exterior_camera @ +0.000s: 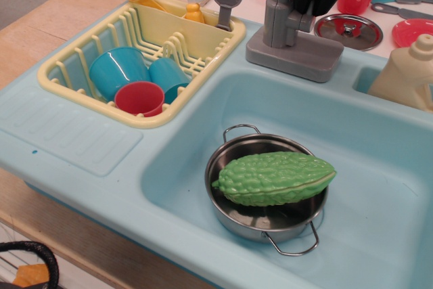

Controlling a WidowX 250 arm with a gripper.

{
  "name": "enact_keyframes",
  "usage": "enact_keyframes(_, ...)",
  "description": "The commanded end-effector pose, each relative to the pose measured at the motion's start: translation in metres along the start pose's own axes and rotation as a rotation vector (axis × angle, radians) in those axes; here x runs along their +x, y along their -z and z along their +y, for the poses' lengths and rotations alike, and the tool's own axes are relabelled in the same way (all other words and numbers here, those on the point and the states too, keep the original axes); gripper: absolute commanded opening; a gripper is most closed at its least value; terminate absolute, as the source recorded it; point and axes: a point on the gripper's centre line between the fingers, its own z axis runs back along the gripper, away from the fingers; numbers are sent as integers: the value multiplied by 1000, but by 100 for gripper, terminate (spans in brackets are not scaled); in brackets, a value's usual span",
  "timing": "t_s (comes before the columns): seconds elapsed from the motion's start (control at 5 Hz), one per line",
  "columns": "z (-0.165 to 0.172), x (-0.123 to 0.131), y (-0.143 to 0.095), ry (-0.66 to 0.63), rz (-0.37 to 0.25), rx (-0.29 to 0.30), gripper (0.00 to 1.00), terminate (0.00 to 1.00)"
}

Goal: Turn lever vertical to front

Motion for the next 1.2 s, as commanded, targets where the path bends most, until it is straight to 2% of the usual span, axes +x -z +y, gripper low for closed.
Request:
enact_keyframes(0.0, 3, -11, -13, -45, -10, -19, 0, 0)
enact_keyframes(0.4, 8, -34, -14, -113, 17, -23, 0, 0)
enact_keyframes(1.0, 18, -69, -3, -216, 35, -66, 0, 0)
